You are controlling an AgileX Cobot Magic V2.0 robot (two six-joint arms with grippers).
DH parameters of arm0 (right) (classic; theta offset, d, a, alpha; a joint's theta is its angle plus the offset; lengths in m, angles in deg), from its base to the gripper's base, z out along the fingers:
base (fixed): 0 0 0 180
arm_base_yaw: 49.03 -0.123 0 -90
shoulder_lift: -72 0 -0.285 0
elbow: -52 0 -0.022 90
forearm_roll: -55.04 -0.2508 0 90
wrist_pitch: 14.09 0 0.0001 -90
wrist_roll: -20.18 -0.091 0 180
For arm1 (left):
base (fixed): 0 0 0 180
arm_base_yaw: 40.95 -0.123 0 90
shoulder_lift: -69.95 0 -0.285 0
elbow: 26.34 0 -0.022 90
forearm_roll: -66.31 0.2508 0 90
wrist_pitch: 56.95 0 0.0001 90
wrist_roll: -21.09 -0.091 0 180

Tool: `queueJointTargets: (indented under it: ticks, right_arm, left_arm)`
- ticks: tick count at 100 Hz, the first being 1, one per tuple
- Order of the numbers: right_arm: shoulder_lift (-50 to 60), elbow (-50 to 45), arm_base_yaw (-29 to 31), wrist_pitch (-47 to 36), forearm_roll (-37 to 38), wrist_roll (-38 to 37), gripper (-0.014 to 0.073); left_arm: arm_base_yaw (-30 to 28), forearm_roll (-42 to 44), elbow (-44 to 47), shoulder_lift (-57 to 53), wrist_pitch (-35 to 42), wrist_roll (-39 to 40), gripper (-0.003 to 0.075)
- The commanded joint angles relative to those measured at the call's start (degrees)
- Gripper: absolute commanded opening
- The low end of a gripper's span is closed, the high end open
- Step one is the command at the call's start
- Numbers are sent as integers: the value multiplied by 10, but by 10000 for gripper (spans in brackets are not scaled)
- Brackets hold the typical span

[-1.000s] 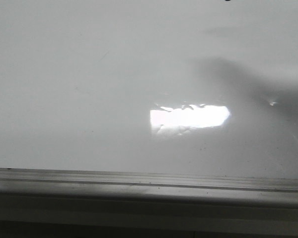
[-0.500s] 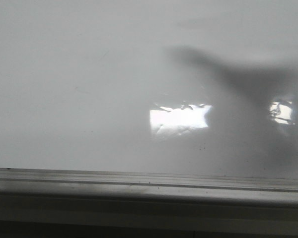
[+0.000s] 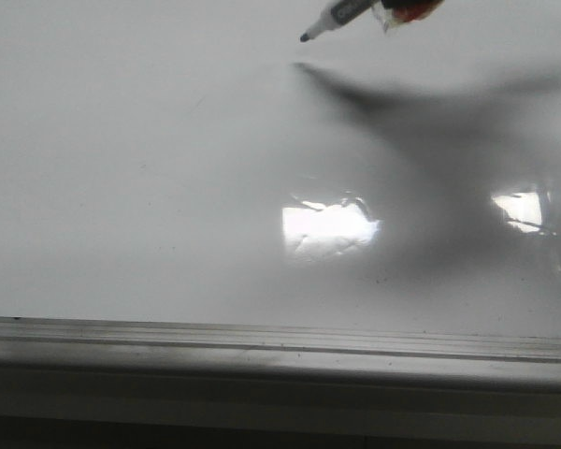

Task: Write number 0 on whiteboard

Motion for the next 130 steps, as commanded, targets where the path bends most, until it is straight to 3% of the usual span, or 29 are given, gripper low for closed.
queueJointTargets:
  ticks: [1,43,115,130]
  right_arm:
    - [-1,22,-1,-35,-7,1,-47]
    - [-19,23,-1,-35,-7,1,-47]
    - [-43,23,-1,110,-7,1,-47]
    - [-37,23,-1,121,37,-50,-46]
  left_arm:
    - [5,17,-16,4,30,6,155]
    - [5,17,-16,4,30,6,155]
    - [5,15,-16,4,32,6,155]
    - [5,10,-16,4,32,6,155]
